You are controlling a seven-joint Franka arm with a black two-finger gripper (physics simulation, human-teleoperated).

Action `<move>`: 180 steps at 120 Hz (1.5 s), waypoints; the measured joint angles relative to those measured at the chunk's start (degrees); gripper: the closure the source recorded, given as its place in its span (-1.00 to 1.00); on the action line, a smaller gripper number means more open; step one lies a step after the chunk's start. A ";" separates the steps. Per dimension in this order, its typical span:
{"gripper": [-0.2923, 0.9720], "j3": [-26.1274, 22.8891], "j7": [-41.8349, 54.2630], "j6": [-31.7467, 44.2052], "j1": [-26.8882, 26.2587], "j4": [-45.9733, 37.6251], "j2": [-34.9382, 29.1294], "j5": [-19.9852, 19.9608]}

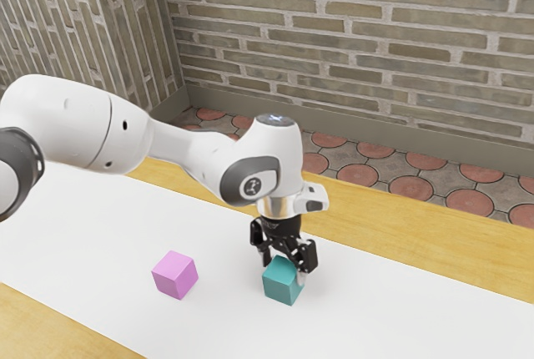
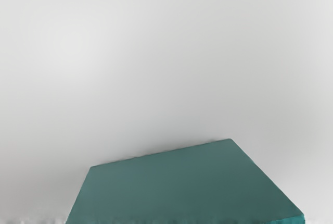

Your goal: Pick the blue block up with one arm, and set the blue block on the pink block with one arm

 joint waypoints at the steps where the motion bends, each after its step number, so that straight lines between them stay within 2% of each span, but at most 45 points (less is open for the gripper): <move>1: -0.54 -0.01 -0.05 0.00 0.00 -0.11 -0.04 0.00; 24: -0.54 -0.05 -0.95 -0.06 -0.10 -1.90 -0.93 -0.02; 48: -0.54 -0.05 -1.50 -0.04 -0.14 -0.79 1.45 0.22; 91: -0.54 -0.14 -2.10 0.00 -0.38 1.46 3.16 2.76; 119: -0.34 -0.14 -2.34 0.04 -0.37 1.54 3.18 2.84; 180: -0.16 -0.80 -2.36 0.01 0.04 1.46 2.10 2.73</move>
